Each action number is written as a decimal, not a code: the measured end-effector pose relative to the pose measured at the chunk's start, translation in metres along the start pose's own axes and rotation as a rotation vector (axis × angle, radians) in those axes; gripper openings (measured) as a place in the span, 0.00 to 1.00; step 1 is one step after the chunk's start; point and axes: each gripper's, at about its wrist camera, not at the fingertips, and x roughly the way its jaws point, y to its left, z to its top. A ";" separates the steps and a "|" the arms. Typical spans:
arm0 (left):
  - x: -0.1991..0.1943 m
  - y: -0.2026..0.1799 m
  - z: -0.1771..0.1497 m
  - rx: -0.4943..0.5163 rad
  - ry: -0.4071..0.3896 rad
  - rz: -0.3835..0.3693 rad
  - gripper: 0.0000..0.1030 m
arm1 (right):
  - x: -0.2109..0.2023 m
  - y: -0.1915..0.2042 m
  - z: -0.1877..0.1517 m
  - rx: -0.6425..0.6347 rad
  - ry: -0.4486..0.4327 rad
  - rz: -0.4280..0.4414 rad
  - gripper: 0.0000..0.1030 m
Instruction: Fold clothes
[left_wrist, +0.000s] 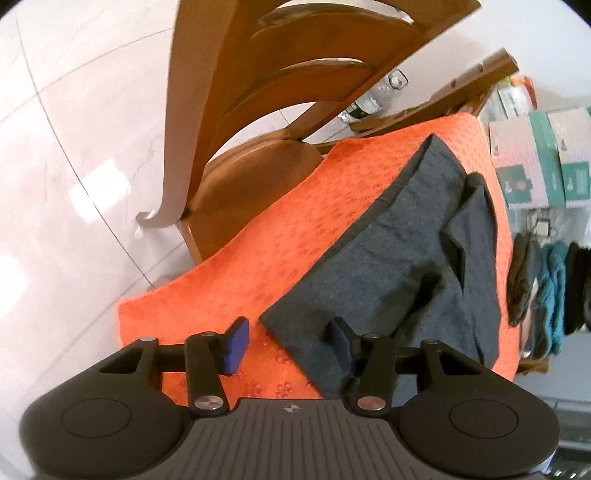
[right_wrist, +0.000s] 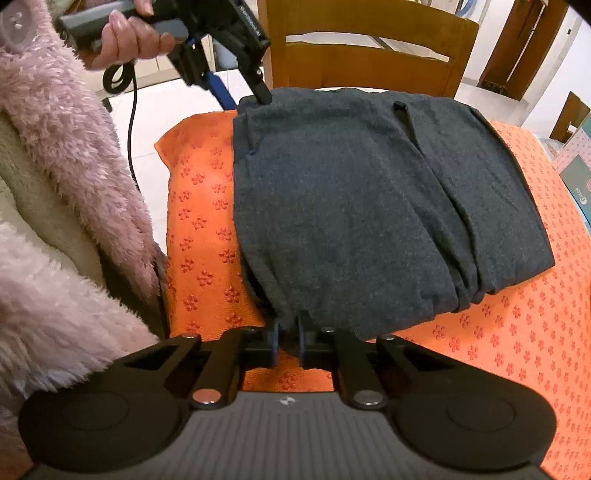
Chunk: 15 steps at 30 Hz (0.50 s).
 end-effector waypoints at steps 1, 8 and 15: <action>-0.001 0.001 -0.001 -0.009 -0.010 -0.006 0.33 | -0.001 0.000 0.000 0.003 -0.002 -0.001 0.07; -0.023 -0.016 -0.007 0.021 -0.080 -0.020 0.07 | -0.022 -0.002 0.001 0.061 -0.046 -0.022 0.05; -0.052 -0.049 -0.009 0.118 -0.136 0.003 0.06 | -0.050 0.002 0.007 0.118 -0.061 -0.106 0.05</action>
